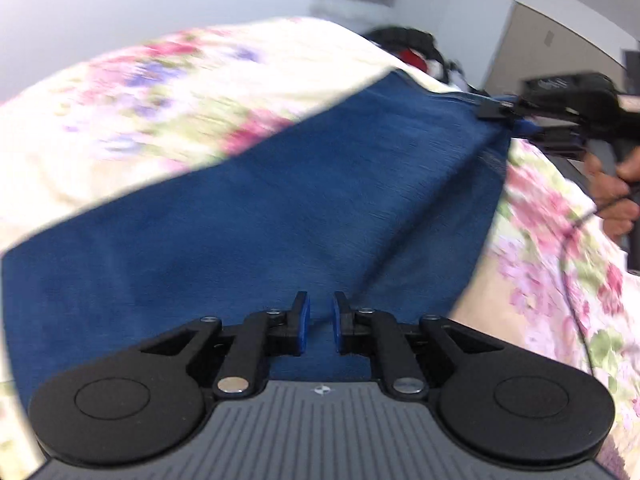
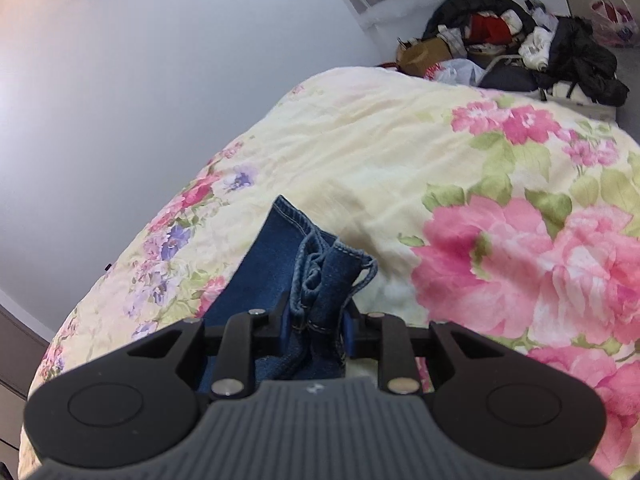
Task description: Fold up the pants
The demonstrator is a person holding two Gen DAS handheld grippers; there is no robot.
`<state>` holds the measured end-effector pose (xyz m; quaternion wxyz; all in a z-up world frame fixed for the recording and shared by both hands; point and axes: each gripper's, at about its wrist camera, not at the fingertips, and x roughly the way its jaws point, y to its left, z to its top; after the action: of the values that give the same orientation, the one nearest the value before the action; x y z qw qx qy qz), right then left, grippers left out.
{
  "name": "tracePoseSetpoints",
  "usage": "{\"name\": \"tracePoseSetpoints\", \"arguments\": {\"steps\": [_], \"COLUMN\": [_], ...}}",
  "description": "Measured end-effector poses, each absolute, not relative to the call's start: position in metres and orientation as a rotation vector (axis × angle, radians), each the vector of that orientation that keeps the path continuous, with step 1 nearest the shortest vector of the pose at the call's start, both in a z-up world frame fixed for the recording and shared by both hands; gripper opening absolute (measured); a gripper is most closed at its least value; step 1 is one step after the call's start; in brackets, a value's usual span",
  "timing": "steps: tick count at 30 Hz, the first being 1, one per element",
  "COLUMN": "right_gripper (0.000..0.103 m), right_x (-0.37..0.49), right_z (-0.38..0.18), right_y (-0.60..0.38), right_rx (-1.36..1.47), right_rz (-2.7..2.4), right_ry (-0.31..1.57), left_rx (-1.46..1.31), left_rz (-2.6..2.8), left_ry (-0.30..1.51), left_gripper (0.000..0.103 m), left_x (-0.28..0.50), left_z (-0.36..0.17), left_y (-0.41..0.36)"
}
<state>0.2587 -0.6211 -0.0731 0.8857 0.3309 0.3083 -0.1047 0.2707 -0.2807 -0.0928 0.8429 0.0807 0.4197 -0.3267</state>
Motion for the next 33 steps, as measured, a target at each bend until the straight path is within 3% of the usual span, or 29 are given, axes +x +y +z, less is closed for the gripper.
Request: {"name": "tracePoseSetpoints", "arguments": {"steps": [9, 16, 22, 28, 33], "right_gripper": [0.019, 0.019, 0.019, 0.019, 0.023], "right_x": [0.263, 0.271, 0.283, 0.283, 0.285], "right_z": [0.016, 0.043, 0.006, -0.089, -0.111], "right_y": [-0.512, -0.408, -0.306, -0.221, -0.216], "right_rx": [0.373, 0.278, 0.250, 0.142, 0.137], "right_rz": [-0.088, 0.051, 0.217, 0.357, 0.377], "right_ry": [0.526, 0.516, 0.597, 0.880, 0.952], "left_rx": [0.107, 0.073, 0.028, -0.025, -0.192], "left_rz": [-0.419, -0.316, -0.297, -0.334, -0.412], "left_ry": [0.825, 0.819, 0.845, 0.884, 0.914], "left_gripper": [0.015, 0.015, 0.015, 0.015, 0.029], "left_x": [0.288, 0.291, 0.285, 0.286, 0.297], "left_z": [-0.046, -0.036, -0.051, -0.066, -0.071], "left_y": [-0.140, -0.069, -0.031, -0.013, -0.006]}}
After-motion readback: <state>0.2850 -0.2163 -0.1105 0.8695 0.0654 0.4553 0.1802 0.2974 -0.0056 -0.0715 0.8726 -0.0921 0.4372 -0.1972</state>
